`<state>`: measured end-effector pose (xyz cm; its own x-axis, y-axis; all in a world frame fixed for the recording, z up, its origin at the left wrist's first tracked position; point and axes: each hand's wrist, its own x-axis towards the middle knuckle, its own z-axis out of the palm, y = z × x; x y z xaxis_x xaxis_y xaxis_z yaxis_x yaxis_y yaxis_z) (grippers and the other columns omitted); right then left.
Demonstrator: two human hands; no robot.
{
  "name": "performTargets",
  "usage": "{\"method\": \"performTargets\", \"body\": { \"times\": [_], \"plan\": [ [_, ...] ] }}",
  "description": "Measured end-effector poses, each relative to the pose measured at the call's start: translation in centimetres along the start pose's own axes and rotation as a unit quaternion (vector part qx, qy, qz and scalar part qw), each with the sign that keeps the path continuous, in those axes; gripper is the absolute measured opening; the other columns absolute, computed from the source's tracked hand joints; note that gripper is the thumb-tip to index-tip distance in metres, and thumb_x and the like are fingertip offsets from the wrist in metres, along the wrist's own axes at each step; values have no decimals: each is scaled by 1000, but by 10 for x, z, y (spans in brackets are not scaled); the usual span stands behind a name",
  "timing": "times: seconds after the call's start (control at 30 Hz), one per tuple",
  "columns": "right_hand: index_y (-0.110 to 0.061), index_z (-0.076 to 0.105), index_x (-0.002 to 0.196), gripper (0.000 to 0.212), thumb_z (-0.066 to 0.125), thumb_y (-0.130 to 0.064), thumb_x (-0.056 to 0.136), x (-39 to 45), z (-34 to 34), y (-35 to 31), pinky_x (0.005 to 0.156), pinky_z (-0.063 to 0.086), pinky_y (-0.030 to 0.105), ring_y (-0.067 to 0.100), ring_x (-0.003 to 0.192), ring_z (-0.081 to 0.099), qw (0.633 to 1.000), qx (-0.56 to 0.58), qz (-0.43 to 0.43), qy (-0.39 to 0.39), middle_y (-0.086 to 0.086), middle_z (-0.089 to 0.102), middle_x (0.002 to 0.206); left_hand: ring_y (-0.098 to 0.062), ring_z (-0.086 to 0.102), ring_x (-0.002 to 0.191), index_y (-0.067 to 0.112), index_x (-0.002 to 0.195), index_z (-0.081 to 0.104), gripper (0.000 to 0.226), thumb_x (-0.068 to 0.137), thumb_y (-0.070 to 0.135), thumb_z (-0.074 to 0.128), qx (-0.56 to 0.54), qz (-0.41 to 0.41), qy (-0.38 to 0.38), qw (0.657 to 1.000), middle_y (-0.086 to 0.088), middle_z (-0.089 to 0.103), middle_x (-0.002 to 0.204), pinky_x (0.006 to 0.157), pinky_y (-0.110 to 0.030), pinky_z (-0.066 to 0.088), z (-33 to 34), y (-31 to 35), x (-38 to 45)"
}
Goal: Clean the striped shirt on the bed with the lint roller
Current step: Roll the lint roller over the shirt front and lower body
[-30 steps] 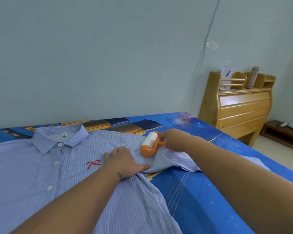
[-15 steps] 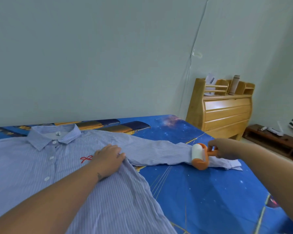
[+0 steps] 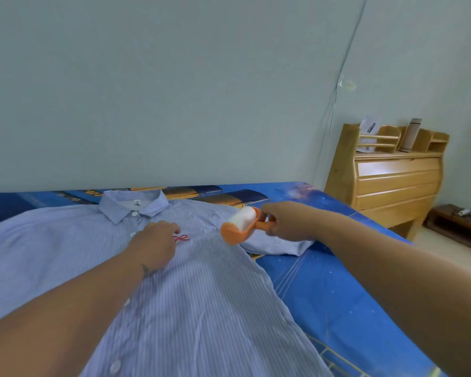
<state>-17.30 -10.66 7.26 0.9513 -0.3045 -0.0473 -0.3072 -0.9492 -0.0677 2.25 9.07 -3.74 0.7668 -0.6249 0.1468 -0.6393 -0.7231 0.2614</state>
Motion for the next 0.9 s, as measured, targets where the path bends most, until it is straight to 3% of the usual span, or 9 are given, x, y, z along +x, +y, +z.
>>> {"method": "performTargets", "body": {
  "times": [0.13,0.23,0.3,0.43,0.53,0.6,0.73,0.8,0.9],
  "plan": [
    [-20,57,114,23,46,-30,95,10,19,-35,73,42,31,21,89,55,997,-55,-38,-34,2,64,108,-24,53,111,17,119,57,34,89,6,44,52,-45,32,997,-6,58,120,90,-37,49,-6,-23,-6],
    [-16,58,116,25,48,-24,95,20,29,-53,66,35,27,21,87,51,996,-52,-43,-52,6,63,111,-20,56,94,16,105,63,24,90,8,45,32,-48,9,998,-6,60,109,83,-32,49,-7,-40,-9],
    [-15,58,117,25,49,-22,95,33,33,-69,68,34,26,20,87,50,997,-39,-48,-43,8,64,112,-21,58,94,17,101,65,21,93,14,47,7,-38,21,999,-5,62,107,82,-32,48,-5,-48,-12],
    [-15,58,120,26,52,-18,94,69,42,-104,75,37,30,20,88,50,996,-64,-57,-30,7,63,109,-22,60,104,14,114,59,25,92,9,50,-106,-52,58,991,-2,64,112,87,-33,48,-9,-56,-18],
    [-16,58,117,24,54,-21,94,98,51,-127,75,41,32,23,89,52,995,-82,-50,-34,4,56,97,-18,60,94,11,121,44,35,89,-2,49,-219,-55,34,974,-5,61,108,67,-22,47,-15,-62,-23],
    [-15,58,119,26,54,-24,95,113,55,-141,78,41,33,23,90,51,994,-91,-51,-44,6,58,102,-18,59,89,14,123,37,40,88,-3,50,-213,-51,21,975,-1,57,106,60,-20,44,-18,-64,-24],
    [-12,60,120,28,55,-23,95,116,55,-145,77,39,29,20,90,51,992,-96,-70,-42,9,63,117,-19,58,91,17,125,34,41,89,2,49,-159,-45,14,986,0,56,108,75,-30,50,-17,-64,-25],
    [-11,62,116,25,55,-22,94,103,52,-135,75,40,28,19,89,52,994,-70,-81,-22,9,65,112,-19,58,97,16,124,37,37,91,4,48,-139,-39,13,989,-2,56,113,87,-34,50,-14,-62,-26],
    [-14,62,115,24,56,-21,93,80,46,-114,66,35,22,17,85,51,995,-58,-77,-26,4,62,99,-20,58,100,17,117,47,30,91,2,48,-93,-42,16,995,-4,59,116,87,-32,48,-13,-59,-26]
  ]
}}
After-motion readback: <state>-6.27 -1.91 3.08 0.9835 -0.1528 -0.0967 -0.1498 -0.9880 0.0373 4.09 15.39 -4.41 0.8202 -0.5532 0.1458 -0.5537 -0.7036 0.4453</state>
